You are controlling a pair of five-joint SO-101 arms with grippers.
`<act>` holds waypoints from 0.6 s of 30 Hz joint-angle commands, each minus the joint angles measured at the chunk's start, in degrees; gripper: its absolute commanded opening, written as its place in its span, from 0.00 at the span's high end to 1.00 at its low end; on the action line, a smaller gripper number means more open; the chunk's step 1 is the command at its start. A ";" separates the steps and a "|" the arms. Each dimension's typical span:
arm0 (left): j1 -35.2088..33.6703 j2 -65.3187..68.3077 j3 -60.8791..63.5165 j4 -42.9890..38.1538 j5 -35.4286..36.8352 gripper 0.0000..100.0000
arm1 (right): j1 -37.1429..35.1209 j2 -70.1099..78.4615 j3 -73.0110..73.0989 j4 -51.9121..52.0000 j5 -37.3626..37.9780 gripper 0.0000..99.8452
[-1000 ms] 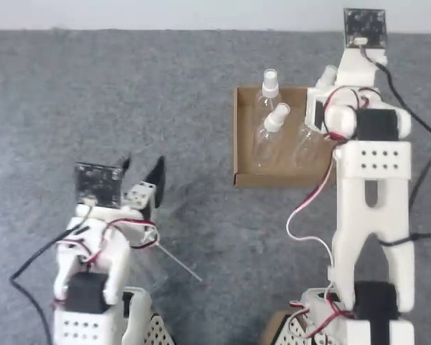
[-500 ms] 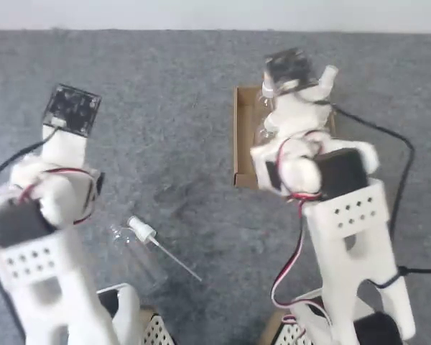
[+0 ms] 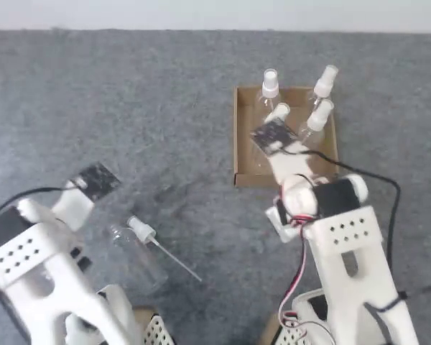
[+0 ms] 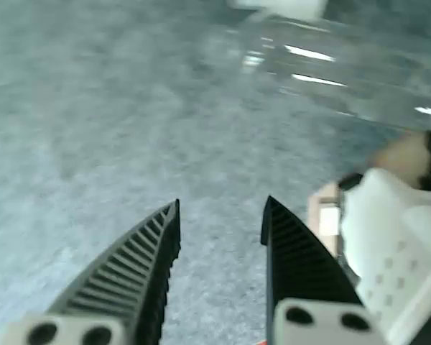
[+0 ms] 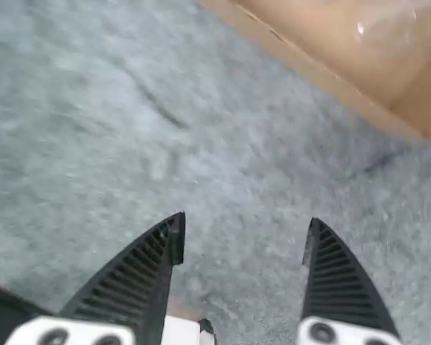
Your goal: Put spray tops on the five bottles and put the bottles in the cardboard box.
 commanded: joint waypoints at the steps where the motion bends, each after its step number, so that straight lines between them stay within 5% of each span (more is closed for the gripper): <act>1: 2.02 0.44 4.44 -2.29 -1.23 0.83 | 9.01 -5.67 7.91 -5.05 5.98 0.78; 5: 7.56 0.35 11.12 -5.45 1.23 0.83 | 14.64 -8.31 12.22 -5.41 9.14 0.78; 18: 31.30 0.35 17.27 -23.65 27.78 0.83 | 15.87 -19.30 24.70 -14.20 8.88 0.78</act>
